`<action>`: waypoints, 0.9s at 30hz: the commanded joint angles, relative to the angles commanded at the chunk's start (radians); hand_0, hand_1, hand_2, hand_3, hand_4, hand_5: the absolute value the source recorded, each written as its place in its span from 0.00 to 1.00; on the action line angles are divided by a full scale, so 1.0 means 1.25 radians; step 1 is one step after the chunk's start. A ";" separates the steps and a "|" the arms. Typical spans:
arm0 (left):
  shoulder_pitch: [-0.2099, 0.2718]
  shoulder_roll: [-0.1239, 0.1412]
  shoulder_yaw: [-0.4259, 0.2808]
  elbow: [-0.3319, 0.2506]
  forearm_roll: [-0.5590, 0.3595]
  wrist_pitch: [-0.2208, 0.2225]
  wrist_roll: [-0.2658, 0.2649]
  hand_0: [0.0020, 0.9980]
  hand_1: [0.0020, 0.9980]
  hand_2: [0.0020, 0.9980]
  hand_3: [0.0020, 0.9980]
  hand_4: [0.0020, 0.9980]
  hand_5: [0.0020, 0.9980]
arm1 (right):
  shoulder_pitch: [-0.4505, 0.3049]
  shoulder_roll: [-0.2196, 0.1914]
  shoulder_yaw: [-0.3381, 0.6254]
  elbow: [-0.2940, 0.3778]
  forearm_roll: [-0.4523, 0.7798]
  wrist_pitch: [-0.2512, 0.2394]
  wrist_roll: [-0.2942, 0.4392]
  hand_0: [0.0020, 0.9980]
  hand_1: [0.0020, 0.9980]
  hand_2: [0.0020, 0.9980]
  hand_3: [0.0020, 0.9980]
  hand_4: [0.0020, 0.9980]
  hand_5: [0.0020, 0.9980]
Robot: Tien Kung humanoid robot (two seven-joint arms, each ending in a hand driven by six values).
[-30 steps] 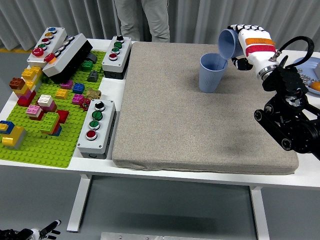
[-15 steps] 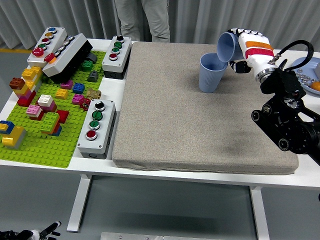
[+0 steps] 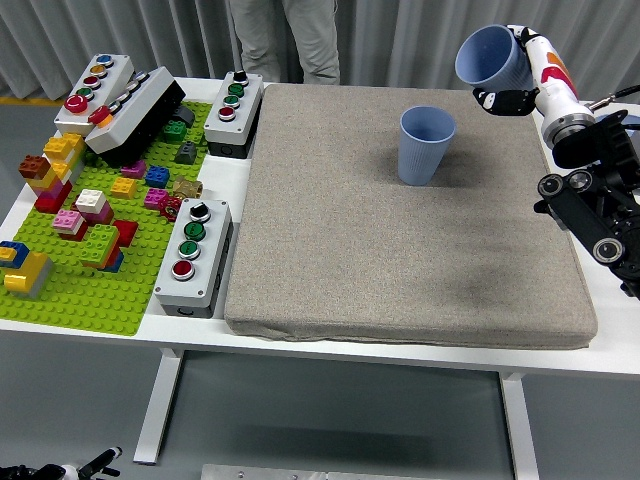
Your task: Pick cup pour cup place
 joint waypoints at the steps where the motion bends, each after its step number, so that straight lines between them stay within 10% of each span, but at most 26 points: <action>1: 0.000 -0.001 0.001 0.000 -0.002 0.001 0.000 0.85 0.86 0.90 0.79 0.60 1.00 | -0.011 0.005 0.034 0.002 0.036 0.025 0.006 0.82 0.67 0.55 0.55 0.69 0.02; 13: -0.001 -0.009 0.001 0.000 -0.002 0.001 -0.003 0.84 0.86 0.90 0.79 0.60 1.00 | -0.117 -0.006 0.254 0.060 0.410 0.137 0.003 0.82 0.67 0.55 0.56 0.69 0.02; 27: -0.004 -0.015 0.004 0.000 0.001 -0.001 -0.005 0.84 0.86 0.90 0.79 0.60 1.00 | -0.223 -0.016 0.200 0.136 0.344 0.093 0.031 0.82 0.67 0.55 0.56 0.69 0.03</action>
